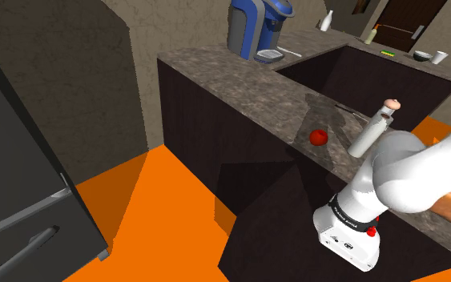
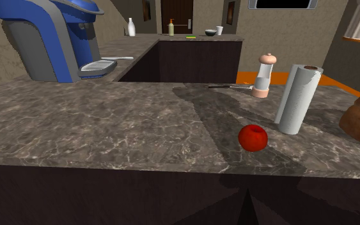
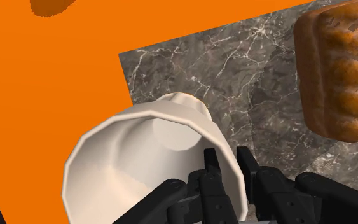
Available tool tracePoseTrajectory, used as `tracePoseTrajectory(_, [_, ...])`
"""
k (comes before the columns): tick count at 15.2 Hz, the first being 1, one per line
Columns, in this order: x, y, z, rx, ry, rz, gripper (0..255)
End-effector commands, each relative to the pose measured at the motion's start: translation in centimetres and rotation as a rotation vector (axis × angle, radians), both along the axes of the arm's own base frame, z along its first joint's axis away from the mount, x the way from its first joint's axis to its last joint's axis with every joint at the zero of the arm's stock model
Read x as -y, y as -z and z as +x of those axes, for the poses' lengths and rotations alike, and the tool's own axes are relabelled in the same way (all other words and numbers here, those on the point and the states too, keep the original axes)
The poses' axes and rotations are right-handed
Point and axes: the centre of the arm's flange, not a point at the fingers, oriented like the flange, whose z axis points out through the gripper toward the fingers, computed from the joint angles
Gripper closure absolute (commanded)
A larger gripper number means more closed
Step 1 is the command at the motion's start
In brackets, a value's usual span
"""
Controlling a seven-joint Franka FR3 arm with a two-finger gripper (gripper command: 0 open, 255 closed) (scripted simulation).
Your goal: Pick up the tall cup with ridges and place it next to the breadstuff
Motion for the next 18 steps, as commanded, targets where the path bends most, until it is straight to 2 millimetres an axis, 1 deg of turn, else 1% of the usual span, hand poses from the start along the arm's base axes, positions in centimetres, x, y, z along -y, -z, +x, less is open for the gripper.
tracePoseTrajectory(1, [1.3, 0.2, -2.3, -0.003, 0.0, 0.002, 255])
tracePoseTrajectory(2, [1.8, 0.2, -3.4, -0.003, 0.0, 0.002, 255])
tracePoseTrajectory(18, [1.8, 8.7, -3.4, -0.003, 0.0, 0.002, 255])
